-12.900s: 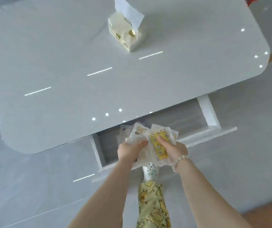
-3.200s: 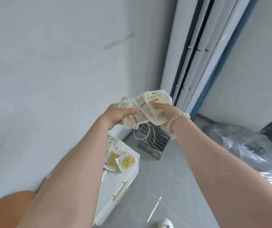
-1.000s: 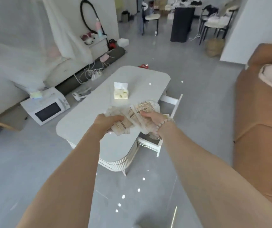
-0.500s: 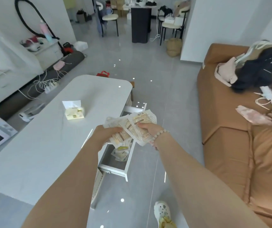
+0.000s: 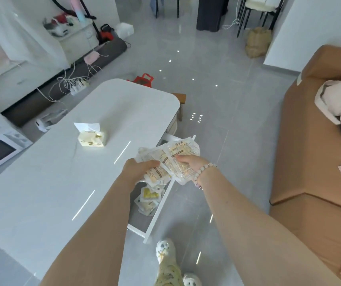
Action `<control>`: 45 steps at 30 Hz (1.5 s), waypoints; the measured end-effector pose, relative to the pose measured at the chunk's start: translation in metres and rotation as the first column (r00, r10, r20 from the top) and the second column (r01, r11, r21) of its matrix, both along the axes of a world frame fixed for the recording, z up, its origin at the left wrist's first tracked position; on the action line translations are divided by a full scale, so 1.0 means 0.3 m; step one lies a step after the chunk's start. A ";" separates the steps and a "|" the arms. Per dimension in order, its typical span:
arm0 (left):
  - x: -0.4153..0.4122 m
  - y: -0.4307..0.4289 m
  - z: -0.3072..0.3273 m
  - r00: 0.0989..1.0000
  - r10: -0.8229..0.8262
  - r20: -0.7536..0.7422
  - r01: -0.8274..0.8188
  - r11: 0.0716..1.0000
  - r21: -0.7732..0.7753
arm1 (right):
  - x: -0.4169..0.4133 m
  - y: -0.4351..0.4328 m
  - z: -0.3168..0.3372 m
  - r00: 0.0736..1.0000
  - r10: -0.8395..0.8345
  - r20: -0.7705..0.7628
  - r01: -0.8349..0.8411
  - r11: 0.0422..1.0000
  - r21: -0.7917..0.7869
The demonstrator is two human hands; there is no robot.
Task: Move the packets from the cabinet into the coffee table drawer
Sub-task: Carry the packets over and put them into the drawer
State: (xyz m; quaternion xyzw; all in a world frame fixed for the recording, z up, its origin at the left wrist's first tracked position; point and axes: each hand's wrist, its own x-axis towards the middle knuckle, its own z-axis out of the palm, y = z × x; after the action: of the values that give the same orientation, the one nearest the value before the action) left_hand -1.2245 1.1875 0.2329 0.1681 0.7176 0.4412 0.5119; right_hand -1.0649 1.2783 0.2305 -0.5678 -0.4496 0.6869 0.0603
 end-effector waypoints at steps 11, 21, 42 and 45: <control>-0.169 0.392 -0.299 0.994 0.092 0.066 -0.075 0.972 -0.223 | -0.207 0.394 -0.209 0.969 0.086 0.230 -0.054 0.988 -0.142; -0.222 0.553 -0.717 0.984 0.170 0.051 -0.134 0.899 -0.417 | -0.338 0.672 -0.575 0.876 0.006 0.482 0.104 0.974 -0.201; -0.264 0.724 -1.725 0.901 0.414 -0.131 -0.405 0.692 -0.598 | -0.559 0.912 -1.638 0.643 0.530 0.553 -0.591 0.803 -0.083; -0.275 0.730 -1.736 0.903 0.396 -0.166 -0.409 0.677 -0.612 | -0.586 0.931 -1.685 0.574 0.533 0.622 -0.635 0.769 -0.073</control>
State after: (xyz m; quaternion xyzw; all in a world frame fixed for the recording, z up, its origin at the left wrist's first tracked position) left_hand -1.3070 1.4066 -0.2878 -0.1717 0.8476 0.2733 0.4212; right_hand -1.2406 1.5576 -0.2751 -0.5700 -0.6585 0.4082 -0.2737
